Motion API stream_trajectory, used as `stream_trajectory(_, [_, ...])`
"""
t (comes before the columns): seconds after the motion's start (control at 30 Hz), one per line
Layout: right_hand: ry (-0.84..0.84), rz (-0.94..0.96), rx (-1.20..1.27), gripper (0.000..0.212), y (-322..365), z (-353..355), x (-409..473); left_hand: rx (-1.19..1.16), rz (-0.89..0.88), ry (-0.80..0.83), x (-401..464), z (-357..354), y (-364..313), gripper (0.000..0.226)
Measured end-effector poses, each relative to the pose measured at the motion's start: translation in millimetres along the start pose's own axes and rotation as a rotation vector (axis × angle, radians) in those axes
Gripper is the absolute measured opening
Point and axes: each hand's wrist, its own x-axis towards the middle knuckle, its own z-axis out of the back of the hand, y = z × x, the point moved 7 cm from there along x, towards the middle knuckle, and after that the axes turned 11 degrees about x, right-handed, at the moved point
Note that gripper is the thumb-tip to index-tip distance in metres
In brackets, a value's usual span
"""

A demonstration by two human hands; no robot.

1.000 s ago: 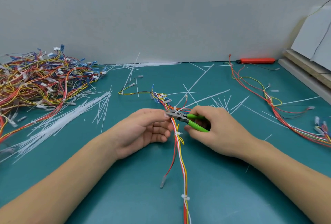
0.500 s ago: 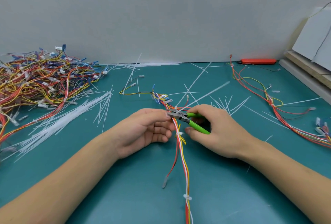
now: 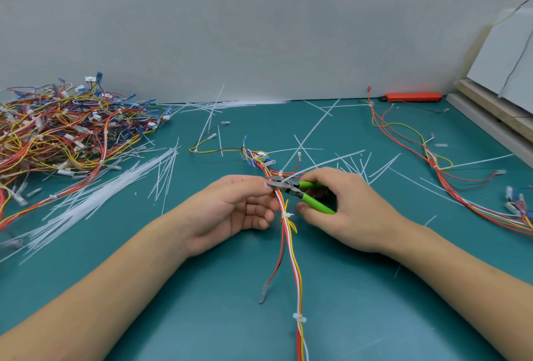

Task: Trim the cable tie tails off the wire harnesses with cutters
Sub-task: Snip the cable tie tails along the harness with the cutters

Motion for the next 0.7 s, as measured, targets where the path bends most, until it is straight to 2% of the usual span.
stream_trajectory(0.07, [-0.004, -0.011, 0.013, 0.01, 0, 0, 0, -0.003, 0.002, -0.001, 0, 1, 0, 0.017])
stream_trajectory(0.17, [-0.023, -0.017, 0.022, 0.023, -2, 0, -1, 0.0, 0.002, 0.007, 0, 1, 0, 0.017])
stream_trajectory(0.23, [-0.041, -0.023, 0.012, 0.024, -3, 3, -1, 0.004, -0.001, 0.014, -1, 0, 0, 0.016])
stream_trajectory(0.43, [-0.056, -0.009, 0.048, 0.013, 2, -1, -2, 0.005, 0.003, 0.004, -1, -1, -1, 0.016])
stream_trajectory(0.57, [-0.062, 0.016, 0.024, 0.031, 7, 2, -2, 0.004, 0.005, 0.005, -1, 0, -1, 0.017])
stream_trajectory(0.7, [-0.044, 0.013, 0.017, 0.035, 8, 1, -2, 0.01, 0.008, 0.016, 0, -1, 0, 0.017])
